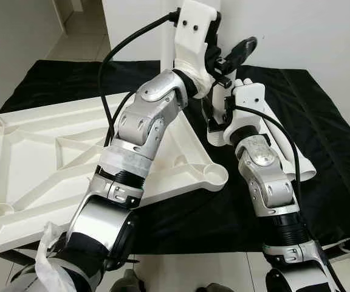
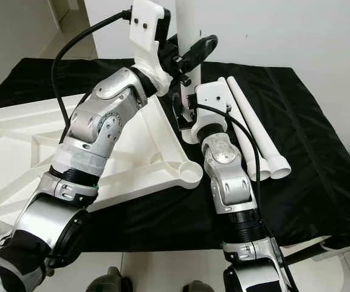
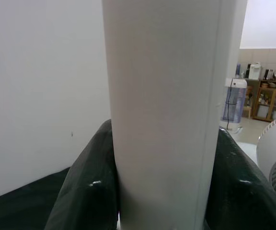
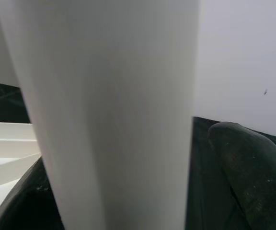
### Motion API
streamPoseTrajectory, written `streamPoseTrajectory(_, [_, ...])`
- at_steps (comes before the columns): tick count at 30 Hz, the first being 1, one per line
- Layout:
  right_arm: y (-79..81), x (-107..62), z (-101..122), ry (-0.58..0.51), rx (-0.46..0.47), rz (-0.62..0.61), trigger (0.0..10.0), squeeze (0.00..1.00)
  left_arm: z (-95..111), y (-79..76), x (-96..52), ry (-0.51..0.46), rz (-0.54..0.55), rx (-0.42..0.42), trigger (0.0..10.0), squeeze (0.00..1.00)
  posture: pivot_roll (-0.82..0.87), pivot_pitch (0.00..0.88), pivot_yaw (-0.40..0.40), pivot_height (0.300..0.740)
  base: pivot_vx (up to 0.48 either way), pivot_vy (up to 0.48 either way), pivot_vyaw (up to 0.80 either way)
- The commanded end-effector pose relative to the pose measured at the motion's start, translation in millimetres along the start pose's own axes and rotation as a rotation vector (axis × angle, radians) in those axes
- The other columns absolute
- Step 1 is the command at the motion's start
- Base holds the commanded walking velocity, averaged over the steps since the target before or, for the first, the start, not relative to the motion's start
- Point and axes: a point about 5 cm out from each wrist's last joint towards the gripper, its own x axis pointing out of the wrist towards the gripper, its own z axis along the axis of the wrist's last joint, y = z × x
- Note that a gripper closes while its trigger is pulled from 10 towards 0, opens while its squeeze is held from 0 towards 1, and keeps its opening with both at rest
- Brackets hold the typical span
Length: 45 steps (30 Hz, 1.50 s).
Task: Building children table
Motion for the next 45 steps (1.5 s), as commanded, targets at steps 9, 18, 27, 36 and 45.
streamPoseTrajectory(9, [3.1, 5.7, -3.2, 0.032, 0.009, 0.006, 3.5, 0.00, 2.9, -10.0, 2.0, -0.005, 0.002, 0.010, 10.0, 0.00, 0.02, 0.000, -0.015, 0.740, 0.000, 0.000, 0.00])
streamPoseTrajectory(18, [5.1, 7.3, -4.3, 0.043, 0.007, 0.016, 0.0, 0.00, 4.1, -12.8, 2.3, -0.004, -0.001, 0.009, 10.0, 0.00, 0.01, 0.000, -0.012, 0.740, 0.000, 0.000, 0.00])
streamPoseTrajectory(27, [4.5, 8.3, -5.4, 0.056, 0.012, -0.006, 1.8, 0.00, 2.9, -18.9, 2.1, 0.011, -0.025, 0.018, 10.0, 0.00, 0.01, 0.000, -0.007, 0.740, 0.000, 0.000, 0.00])
streamPoseTrajectory(36, [-3.7, 8.5, -7.7, 0.067, 0.066, -0.077, 10.0, 0.00, 6.1, -17.8, 1.5, -0.002, -0.045, -0.045, 10.0, 1.00, 0.02, 0.000, -0.002, 0.740, 0.000, 0.000, 0.00])
streamPoseTrajectory(45, [-15.8, 5.9, -8.8, 0.065, 0.093, -0.134, 10.0, 0.00, 15.8, -1.1, -0.8, -0.036, 0.009, -0.066, 10.0, 0.00, 0.01, 0.000, 0.000, 0.740, 0.000, 0.000, 0.00])
